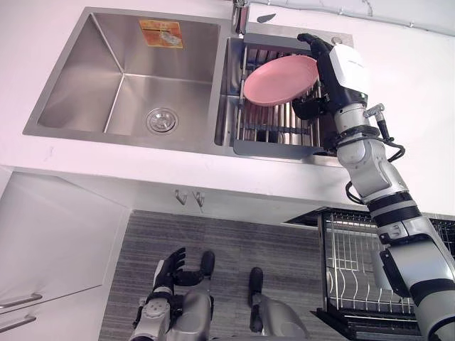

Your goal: Walk over to the sink, pick up the cup, carry it to the dishwasher, place the cup inside the dishwasher, then close the dishwasher door

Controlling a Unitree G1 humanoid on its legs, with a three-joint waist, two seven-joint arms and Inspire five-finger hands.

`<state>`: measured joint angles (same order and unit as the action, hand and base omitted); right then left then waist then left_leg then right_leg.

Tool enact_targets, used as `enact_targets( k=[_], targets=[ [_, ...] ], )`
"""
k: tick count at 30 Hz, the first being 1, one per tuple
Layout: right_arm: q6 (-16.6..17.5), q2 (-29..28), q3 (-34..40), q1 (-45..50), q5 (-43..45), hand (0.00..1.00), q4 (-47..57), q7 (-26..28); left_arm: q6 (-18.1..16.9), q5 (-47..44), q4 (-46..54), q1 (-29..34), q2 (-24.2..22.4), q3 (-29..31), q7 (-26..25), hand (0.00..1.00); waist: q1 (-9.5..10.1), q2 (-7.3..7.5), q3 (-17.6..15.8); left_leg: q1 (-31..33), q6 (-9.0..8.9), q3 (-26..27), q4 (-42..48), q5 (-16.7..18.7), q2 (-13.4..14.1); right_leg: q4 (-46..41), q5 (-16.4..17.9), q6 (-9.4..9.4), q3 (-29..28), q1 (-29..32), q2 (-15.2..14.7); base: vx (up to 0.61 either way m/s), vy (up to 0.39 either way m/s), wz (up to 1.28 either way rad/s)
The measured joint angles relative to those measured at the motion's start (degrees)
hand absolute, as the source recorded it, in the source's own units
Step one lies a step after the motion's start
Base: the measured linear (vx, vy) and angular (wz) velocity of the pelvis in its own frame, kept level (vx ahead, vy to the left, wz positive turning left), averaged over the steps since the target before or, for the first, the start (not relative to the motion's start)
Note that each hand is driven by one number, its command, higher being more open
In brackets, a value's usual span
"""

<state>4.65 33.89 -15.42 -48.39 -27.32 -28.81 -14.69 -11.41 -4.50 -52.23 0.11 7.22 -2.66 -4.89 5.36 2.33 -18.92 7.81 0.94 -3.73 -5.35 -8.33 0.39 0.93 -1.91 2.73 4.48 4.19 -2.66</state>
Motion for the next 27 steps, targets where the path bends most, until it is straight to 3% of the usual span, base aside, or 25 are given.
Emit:
enact_targets(
  k=[27],
  targets=[
    [-0.2, 0.34, -6.47, -5.04, -6.08, 0.9, -6.75, 2.57, -0.83, -0.08, 0.57, -0.84, 0.6, -0.24, -0.1, 0.9, 1.5, 1.55, -0.82, 1.02, -0.02, -0.78, 0.09, -0.03, 0.03, -0.08, 0.17, -0.02, 1.07, 0.54, 0.07, 0.0, -0.005, 0.01]
  ],
)
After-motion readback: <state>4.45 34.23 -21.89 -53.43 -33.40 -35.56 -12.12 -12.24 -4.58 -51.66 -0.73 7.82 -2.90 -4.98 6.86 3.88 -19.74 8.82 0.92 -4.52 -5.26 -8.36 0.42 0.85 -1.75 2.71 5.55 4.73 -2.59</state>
